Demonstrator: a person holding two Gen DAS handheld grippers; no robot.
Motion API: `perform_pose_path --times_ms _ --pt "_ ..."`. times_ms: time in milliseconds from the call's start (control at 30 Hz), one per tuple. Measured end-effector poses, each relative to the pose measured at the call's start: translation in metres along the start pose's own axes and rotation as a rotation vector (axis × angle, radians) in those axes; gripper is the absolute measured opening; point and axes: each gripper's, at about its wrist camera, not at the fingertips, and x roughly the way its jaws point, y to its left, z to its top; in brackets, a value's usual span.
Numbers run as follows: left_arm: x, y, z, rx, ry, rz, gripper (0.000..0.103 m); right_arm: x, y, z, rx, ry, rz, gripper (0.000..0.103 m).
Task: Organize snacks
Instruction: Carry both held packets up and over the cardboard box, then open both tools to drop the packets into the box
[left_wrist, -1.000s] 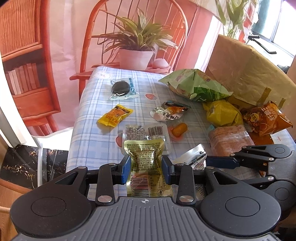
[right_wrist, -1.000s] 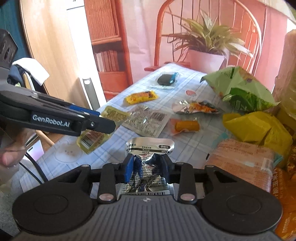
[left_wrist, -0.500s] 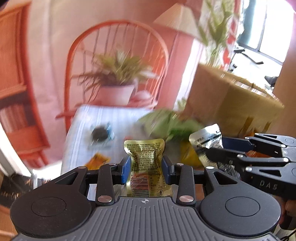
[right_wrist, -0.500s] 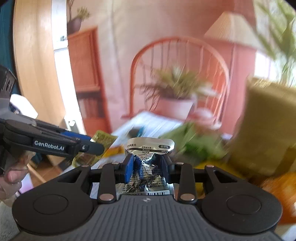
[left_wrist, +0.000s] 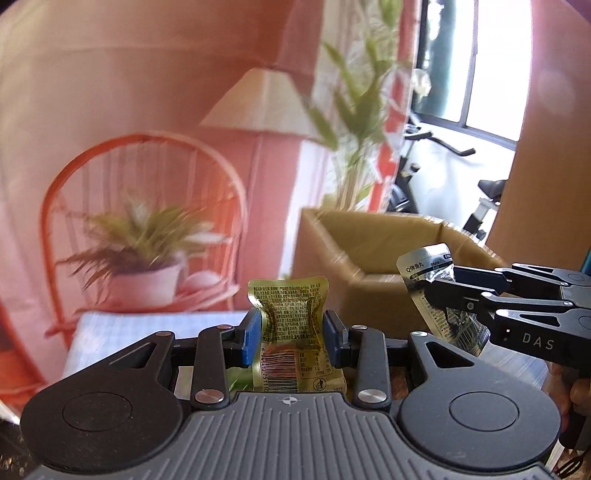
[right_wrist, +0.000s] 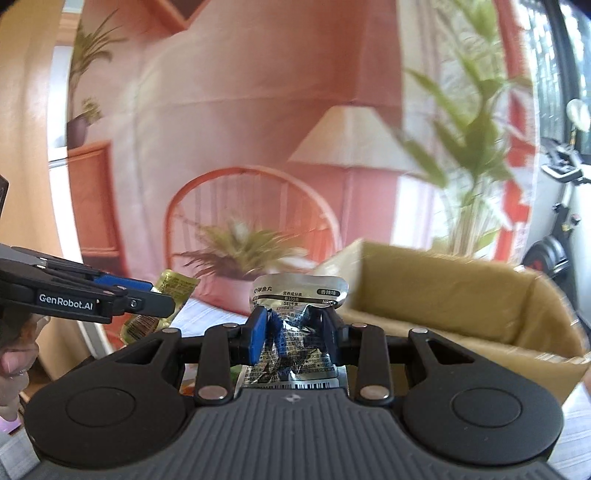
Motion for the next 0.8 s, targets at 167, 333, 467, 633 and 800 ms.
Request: perform_pose_path --times_ms 167,333,467,633,800 --pt "0.031 -0.035 0.033 0.021 -0.018 -0.040 0.038 -0.008 -0.044 0.014 0.020 -0.031 -0.063 0.034" --pt "0.069 -0.065 0.061 0.017 -0.017 -0.064 0.038 -0.003 -0.090 0.025 0.044 -0.043 -0.137 0.034" --pt "0.097 -0.087 0.076 0.041 0.007 -0.062 0.038 0.009 -0.127 0.032 0.088 -0.036 -0.182 0.034" --pt "0.133 -0.098 0.078 0.037 0.073 -0.039 0.038 0.029 -0.159 0.030 0.159 0.011 -0.197 0.035" --pt "0.157 -0.100 0.073 0.037 0.105 -0.009 0.039 0.048 -0.169 0.023 0.169 0.062 -0.210 0.035"
